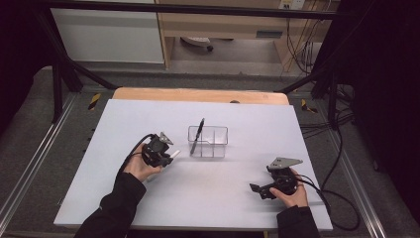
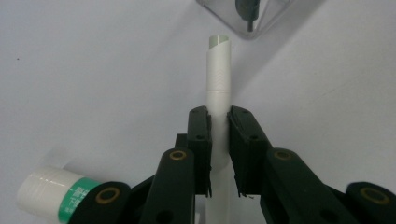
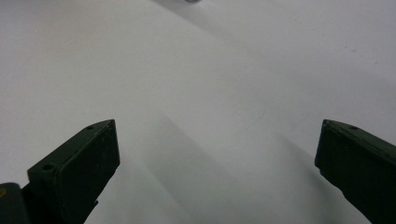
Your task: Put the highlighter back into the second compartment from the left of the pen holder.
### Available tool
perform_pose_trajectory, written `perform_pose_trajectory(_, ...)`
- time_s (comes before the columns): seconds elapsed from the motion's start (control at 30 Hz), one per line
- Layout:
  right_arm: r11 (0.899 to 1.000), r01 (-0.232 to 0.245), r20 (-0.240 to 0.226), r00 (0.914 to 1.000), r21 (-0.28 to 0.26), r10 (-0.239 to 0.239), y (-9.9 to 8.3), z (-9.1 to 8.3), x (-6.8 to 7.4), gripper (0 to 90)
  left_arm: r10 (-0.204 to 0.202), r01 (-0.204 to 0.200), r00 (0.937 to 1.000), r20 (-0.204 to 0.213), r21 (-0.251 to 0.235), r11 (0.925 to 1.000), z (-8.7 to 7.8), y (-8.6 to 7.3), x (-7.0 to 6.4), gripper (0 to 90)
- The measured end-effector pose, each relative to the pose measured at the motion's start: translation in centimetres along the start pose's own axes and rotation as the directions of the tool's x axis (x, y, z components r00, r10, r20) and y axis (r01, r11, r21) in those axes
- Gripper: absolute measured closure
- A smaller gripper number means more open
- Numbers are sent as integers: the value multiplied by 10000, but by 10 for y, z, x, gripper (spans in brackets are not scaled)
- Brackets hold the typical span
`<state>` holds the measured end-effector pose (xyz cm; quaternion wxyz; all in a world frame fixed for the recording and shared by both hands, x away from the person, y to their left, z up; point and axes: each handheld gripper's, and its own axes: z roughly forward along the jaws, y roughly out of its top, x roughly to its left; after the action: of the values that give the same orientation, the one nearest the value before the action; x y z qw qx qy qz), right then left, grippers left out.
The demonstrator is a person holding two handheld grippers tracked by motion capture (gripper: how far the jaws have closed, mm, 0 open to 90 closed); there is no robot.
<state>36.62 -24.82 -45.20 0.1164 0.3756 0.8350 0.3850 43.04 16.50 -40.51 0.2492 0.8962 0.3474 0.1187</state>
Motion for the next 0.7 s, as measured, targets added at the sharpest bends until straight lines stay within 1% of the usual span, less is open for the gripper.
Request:
perform_pose_trajectory(0.07, 10000, 19, 7, 10000, -37, -19, 0, 0, 0, 5, -23, 22, 10000, -40, -167, 9999, -4, 0, -1, 781)
perform_pose_trajectory(0.13, 10000, 24, 12, 10000, -31, -24, 0, 0, 0, 5, -34, 34, 10000, 5, -342, 9994, -8, 0, -2, 781)
perform_pose_trajectory(0.33, 10000, -31, 2, 10000, -12, 31, 0, 0, 0, 5, -52, 50, 10000, -23, -547, 9985, -16, 0, -3, 782)
perform_pose_trajectory(0.43, 10000, 31, 15, 10000, -37, -31, 0, 0, 0, 5, -75, 76, 10000, 13, -791, 9968, -24, 0, -4, 781)
perform_pose_trajectory(0.47, 10000, -22, -10, 10000, -1, 22, 0, 0, 0, 5, -117, 114, 9999, -25, -960, 9953, -27, 0, -4, 781)
perform_pose_trajectory(0.5, 10000, 22, 1, 10000, 4, -22, 0, 0, 0, 5, -160, 161, 9999, 15, -1067, 9942, -30, 1, -5, 781)
perform_pose_trajectory(0.53, 10000, 48, 6, 10000, -8, -48, 0, 0, 0, 5, -210, 203, 9998, -46, -1244, 9920, -33, 1, -6, 781)
perform_pose_trajectory(0.6, 10000, -15, 6, 10000, -6, 15, 0, 0, 0, 5, -228, 214, 9997, -80, -1420, 9896, -36, 1, -6, 781)
perform_pose_trajectory(0.7, 10000, 4, -2, 10000, -12, -4, 0, 0, 0, 5, -311, 285, 9994, -119, -1769, 9838, -42, 1, -7, 781)
